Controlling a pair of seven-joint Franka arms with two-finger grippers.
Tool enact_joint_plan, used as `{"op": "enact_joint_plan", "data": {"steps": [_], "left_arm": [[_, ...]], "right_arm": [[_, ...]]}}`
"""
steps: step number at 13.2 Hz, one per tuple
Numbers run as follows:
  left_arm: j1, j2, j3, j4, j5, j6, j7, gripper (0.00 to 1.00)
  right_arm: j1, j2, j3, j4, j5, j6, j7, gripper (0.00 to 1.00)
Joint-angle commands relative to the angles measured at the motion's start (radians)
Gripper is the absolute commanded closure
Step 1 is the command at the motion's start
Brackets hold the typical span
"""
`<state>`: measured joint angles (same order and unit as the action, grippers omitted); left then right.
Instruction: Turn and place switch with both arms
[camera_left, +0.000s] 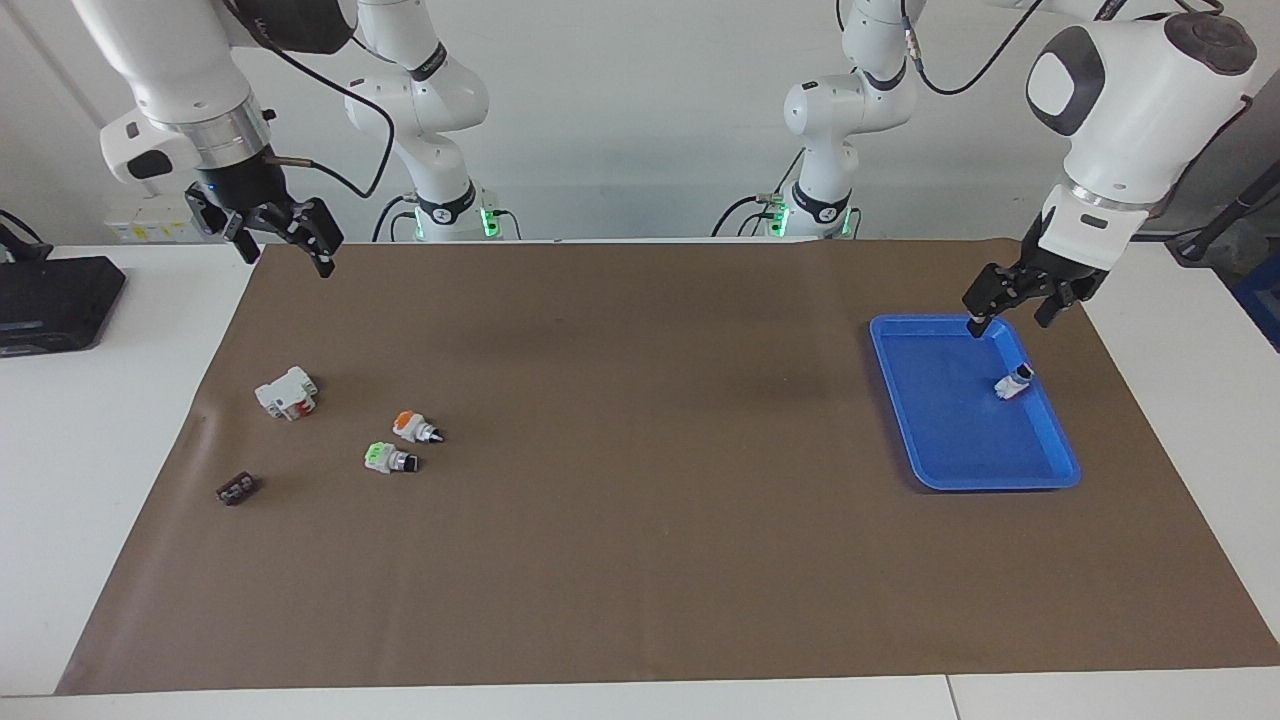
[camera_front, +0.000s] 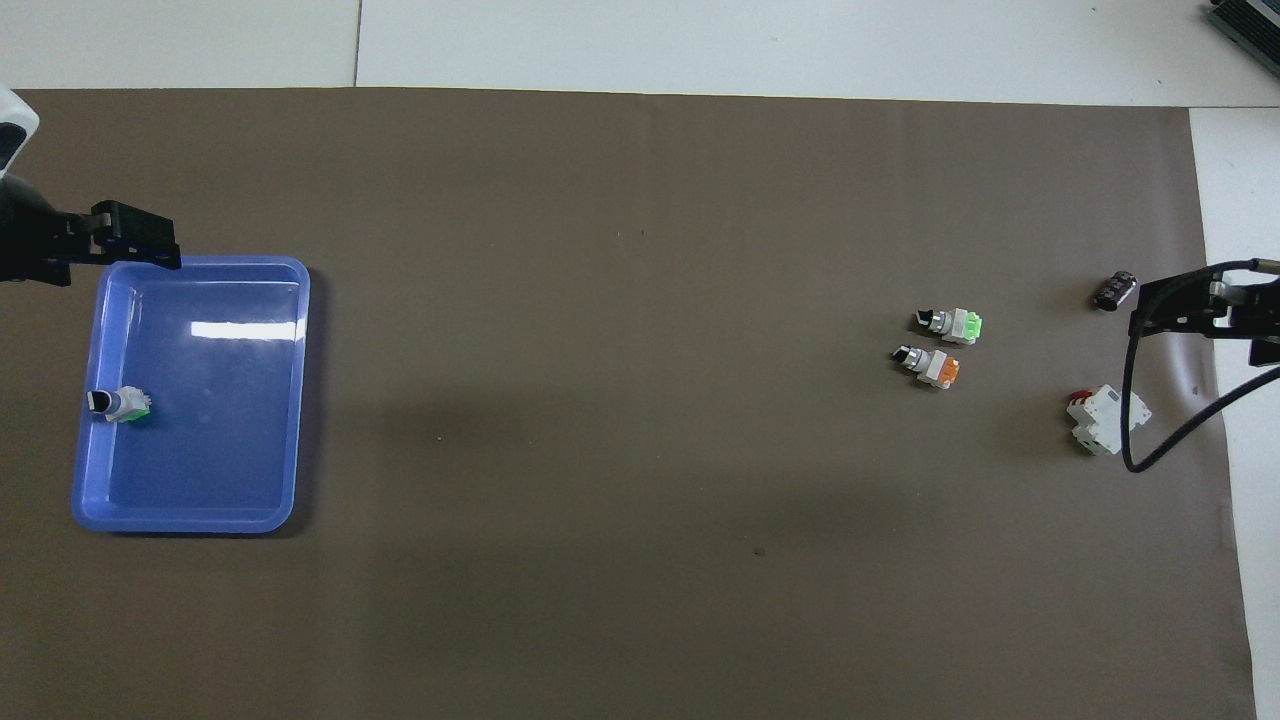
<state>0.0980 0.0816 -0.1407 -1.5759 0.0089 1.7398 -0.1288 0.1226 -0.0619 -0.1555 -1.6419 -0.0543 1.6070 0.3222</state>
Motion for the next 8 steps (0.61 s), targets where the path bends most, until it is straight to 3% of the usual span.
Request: {"op": "enact_joint_plan", "data": {"steps": [1, 4, 8], "left_arm": [[0.000, -0.026, 0.001, -0.029, 0.014, 0.009, -0.009, 0.00], [0.002, -0.026, 0.001, -0.030, 0.014, 0.009, -0.009, 0.00], [0.002, -0.026, 0.001, -0.030, 0.014, 0.009, -0.009, 0.00]], "right_arm": [[-0.023, -0.024, 0.004, -0.083, 0.004, 0.063, 0.220, 0.00], [-0.026, -0.059, -0.001, -0.287, 0.054, 0.271, 0.391, 0.00], [-0.073, 0.104, -0.001, -0.323, 0.206, 0.434, 0.492, 0.01]]}}
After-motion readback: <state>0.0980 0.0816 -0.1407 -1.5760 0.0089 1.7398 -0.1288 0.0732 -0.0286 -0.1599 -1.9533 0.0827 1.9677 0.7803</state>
